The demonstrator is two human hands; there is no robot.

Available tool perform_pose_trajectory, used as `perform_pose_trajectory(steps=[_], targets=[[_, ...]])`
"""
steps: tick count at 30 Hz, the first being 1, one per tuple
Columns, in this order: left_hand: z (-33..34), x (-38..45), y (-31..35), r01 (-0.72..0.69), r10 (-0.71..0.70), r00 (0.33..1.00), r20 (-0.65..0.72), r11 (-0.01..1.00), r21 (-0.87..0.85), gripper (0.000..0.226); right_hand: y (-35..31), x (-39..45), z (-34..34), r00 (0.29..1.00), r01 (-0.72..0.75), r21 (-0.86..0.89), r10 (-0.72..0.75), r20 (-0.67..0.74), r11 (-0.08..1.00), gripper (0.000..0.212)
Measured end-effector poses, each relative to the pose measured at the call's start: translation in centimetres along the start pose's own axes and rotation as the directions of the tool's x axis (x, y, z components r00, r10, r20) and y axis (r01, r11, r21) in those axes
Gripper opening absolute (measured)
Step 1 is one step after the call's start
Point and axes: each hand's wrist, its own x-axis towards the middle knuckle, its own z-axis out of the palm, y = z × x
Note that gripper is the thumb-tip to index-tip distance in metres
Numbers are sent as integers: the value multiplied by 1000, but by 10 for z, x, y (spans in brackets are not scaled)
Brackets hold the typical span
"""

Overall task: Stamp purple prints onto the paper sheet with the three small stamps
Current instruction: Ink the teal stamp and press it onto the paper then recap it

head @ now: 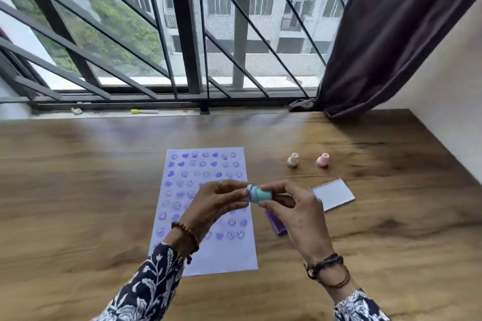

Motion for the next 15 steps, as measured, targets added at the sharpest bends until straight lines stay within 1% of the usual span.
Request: perform_pose_trajectory(steps=[5,9,11,15], targets=[[10,10,4,47,-47,999,-2,999,11,12,6,7,-11,1000,23,10,-23,-16,1000,25],[15,20,6,77,-77,997,9,995,61,11,7,14,-21,997,80,-49,-81,-6,996,36],[17,25,5,75,-77,997,20,993,88,13,8,17,-24,995,98,-55,-98,-11,994,38],[15,31,2,36,-39,998,39,997,68,8,12,22,-26,998,61,-47,-62,-16,997,29]])
